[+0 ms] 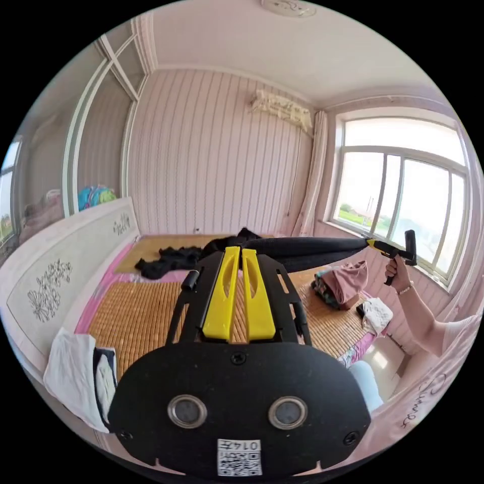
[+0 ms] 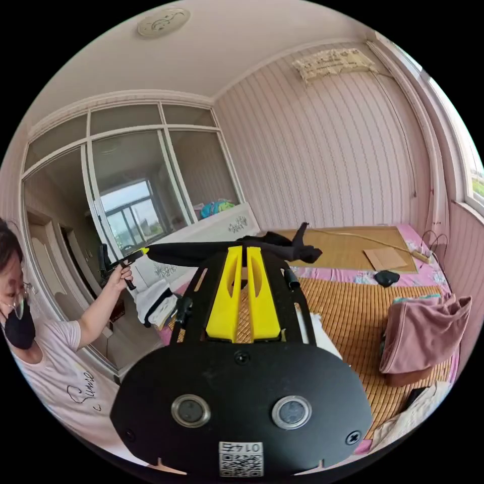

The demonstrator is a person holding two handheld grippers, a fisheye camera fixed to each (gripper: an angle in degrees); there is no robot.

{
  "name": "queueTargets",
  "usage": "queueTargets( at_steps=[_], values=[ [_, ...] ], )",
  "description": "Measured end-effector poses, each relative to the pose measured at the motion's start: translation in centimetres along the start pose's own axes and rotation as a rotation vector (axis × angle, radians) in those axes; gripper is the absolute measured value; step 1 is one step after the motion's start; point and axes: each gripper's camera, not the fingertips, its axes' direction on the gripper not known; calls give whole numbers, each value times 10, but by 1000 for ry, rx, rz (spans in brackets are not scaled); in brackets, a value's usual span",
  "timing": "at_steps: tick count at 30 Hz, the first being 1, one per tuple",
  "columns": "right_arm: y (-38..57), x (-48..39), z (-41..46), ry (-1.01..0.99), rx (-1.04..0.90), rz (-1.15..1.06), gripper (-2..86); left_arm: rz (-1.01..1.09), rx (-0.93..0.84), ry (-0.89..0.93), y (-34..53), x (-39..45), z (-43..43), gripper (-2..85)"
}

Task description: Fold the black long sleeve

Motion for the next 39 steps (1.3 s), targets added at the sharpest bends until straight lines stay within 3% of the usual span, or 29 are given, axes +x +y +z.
queueTargets(
  at_steps=[7, 10, 15, 22, 26, 29, 34, 39],
  values=[
    [174, 79, 166, 60, -560, 384, 7, -340, -470, 35, 192, -71, 172, -10],
    [224, 89, 191, 59, -694, 495, 7, -430, -625, -7, 254, -83, 209, -10],
    [256, 83, 198, 52, -811, 521, 9, -379, -813, -22, 307, -81, 238, -10],
    [265, 62, 194, 15, -868, 502, 27, -357, -852, 39, 325, -75, 243, -1],
    [253, 62, 199, 64, -905, 437, 59, -305, -843, -66, 312, -77, 249, 42],
    [214, 73, 212, 179, -886, 305, 67, -151, -755, -135, 273, -76, 264, 44],
    [112, 105, 301, 228, -795, 89, 72, 40, -636, 3, 202, -55, 370, 43],
    [54, 146, 414, 278, -760, 62, 96, 135, -557, 188, 148, 1, 546, 52]
  ],
)
